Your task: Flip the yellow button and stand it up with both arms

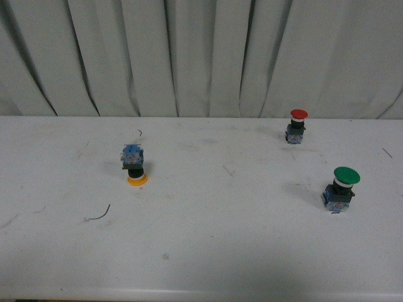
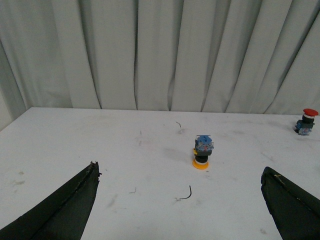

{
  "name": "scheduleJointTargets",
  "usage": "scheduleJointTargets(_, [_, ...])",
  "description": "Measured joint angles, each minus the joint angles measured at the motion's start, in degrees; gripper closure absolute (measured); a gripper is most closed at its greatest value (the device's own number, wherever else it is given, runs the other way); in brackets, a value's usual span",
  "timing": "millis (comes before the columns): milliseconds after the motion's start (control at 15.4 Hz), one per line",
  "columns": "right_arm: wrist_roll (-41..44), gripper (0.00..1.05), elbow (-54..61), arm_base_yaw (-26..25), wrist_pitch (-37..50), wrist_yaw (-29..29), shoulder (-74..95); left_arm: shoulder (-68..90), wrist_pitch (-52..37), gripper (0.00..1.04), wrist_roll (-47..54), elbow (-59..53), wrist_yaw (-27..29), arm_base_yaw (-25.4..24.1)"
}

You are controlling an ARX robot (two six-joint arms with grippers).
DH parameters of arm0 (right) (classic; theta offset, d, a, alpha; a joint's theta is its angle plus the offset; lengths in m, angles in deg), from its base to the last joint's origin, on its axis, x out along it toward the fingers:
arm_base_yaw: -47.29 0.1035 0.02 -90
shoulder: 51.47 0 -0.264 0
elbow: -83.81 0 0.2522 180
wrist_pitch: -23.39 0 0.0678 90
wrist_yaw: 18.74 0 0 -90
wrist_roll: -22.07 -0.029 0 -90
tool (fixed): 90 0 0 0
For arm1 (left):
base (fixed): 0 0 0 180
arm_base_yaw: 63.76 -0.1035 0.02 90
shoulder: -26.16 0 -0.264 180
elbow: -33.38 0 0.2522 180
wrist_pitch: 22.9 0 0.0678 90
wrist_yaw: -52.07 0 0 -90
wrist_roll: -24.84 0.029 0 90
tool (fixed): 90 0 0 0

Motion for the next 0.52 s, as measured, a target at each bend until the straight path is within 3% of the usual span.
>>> scheduleJointTargets(325, [0.0,0.06,0.0,0.0,0.0,0.0,0.0,0.0,0.3,0.07,-0.1,0.0,-0.2,0.0])
scheduleJointTargets(455, [0.0,0.06,0.0,0.0,0.0,0.0,0.0,11.8,13.7,0.07,-3.2,7.3,-10.3,-4.7])
scheduleJointTargets(520, [0.0,0.06,0.0,0.0,0.0,0.0,0.0,17.7,8.9,0.07,-3.5,8.9,-10.9,-4.1])
